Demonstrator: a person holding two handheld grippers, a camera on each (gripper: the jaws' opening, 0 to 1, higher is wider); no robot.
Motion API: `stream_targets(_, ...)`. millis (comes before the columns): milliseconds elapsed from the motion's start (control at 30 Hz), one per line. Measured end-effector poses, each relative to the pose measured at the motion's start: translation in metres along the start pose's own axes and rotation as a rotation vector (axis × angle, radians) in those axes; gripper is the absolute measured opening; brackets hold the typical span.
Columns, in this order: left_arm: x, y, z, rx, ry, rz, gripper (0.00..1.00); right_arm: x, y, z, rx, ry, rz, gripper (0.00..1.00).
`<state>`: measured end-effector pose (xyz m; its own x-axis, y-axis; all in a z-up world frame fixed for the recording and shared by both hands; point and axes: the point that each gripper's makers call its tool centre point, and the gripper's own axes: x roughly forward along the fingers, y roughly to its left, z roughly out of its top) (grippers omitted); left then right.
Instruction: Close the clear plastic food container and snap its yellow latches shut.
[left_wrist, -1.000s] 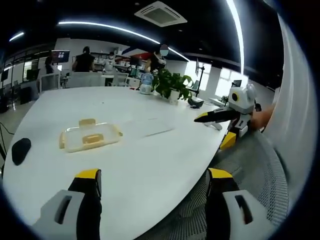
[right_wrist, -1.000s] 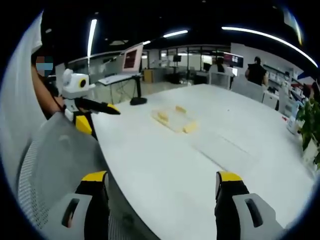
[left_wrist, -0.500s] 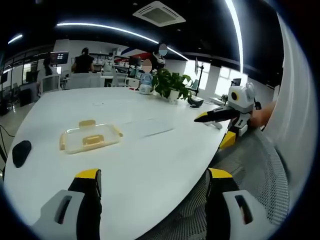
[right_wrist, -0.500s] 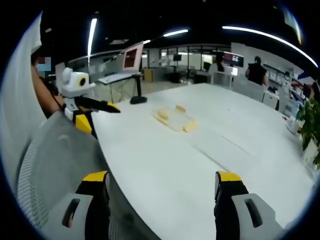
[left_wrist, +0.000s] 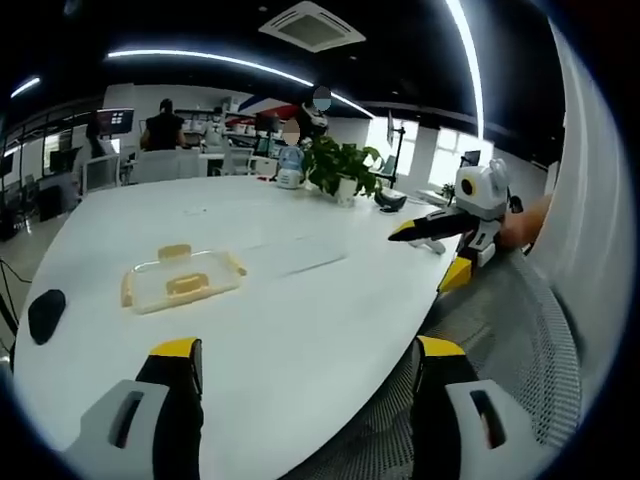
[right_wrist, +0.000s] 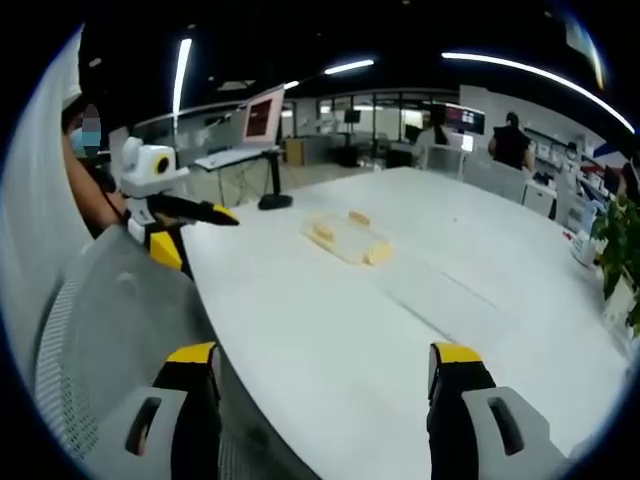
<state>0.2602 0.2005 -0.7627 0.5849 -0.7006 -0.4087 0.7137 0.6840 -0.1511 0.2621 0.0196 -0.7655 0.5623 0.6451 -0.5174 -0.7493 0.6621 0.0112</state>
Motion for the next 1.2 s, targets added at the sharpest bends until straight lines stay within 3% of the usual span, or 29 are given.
stream_targets(233, -0.002, 0.001, 0.002, 0.024, 0.005, 0.016, 0.88, 0.0, 0.001, -0.004, 0.02, 0.03, 0.003, 0.87)
stream_targets(767, -0.002, -0.002, 0.003, 0.067, 0.03, -0.016, 0.88, 0.001, 0.003, 0.002, -0.008, 0.03, 0.023, 0.86)
stream_targets(1200, 0.004, 0.016, -0.003, 0.095, 0.072, -0.04, 0.88, 0.013, 0.002, 0.004, -0.031, 0.059, 0.042, 0.84)
